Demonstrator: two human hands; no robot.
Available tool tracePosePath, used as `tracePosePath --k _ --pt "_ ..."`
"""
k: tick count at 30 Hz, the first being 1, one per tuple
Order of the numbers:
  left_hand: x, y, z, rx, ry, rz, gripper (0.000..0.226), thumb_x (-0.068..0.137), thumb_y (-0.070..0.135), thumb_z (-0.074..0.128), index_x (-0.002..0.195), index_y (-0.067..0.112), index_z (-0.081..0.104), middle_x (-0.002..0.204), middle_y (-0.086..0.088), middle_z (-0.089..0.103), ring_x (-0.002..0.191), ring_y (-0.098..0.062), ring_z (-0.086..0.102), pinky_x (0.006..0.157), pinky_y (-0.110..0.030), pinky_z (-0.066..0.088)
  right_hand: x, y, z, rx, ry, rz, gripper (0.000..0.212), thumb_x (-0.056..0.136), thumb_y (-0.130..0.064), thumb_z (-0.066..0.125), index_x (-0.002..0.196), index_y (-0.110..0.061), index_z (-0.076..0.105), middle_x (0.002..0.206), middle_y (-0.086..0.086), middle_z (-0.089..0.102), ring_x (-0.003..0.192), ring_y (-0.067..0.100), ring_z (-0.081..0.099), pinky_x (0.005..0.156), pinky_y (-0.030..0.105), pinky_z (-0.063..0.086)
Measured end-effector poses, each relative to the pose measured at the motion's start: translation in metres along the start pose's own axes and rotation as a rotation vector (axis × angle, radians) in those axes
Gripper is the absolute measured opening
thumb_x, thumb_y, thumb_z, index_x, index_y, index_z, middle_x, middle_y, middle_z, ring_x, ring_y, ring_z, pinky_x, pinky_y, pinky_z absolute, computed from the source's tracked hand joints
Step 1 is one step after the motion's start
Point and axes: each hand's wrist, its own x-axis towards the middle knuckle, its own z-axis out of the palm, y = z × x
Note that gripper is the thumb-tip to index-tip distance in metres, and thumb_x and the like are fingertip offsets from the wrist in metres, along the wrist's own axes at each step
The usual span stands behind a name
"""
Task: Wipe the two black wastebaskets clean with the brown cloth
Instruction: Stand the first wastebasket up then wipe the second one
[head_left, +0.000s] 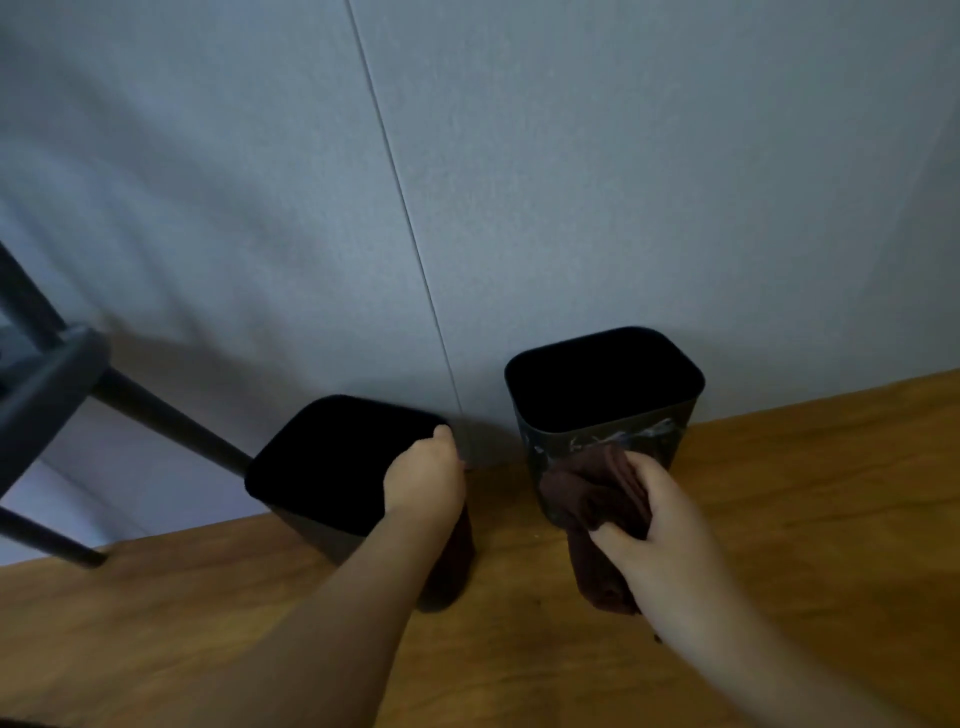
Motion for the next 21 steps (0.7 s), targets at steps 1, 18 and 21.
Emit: tracePosePath --k 1,18,21 --pt "0.0 0.003 0.004 -0.08 -0.006 -0.018 0.024 0.095 0.03 0.054 0.114 0.016 0.046 0.085 -0.003 0.063 0.069 -0.017 0.062 0.059 -0.033 0.057 0.001 0.0 -0.001 0.007 -0.003 0.005 0.043 0.087 -0.025 0.07 0.124 -0.039 0.052 0.116 -0.018 0.058 0.112 0.007 0.056 0.102 0.042 0.047" --pt "-0.043 -0.095 -0.011 0.158 0.127 0.473 0.013 0.08 0.018 0.07 0.085 0.028 0.064 0.069 0.011 0.058 0.059 -0.007 0.055 0.05 -0.018 0.035 0.011 0.011 -0.015 0.272 0.166 0.108 0.028 0.091 -0.018 0.064 0.108 -0.039 0.057 0.109 -0.01 0.065 0.101 0.013 0.063 0.078 0.032 0.054" --pt "-0.031 -0.082 -0.001 0.169 0.174 0.416 0.014 0.08 0.015 0.072 0.092 0.022 0.067 0.072 0.005 0.063 0.061 -0.013 0.06 0.05 -0.025 0.044 0.006 0.009 -0.015 0.227 0.134 0.098 0.029 0.09 -0.02 0.066 0.114 -0.035 0.06 0.109 -0.012 0.066 0.103 0.012 0.063 0.093 0.044 0.053"
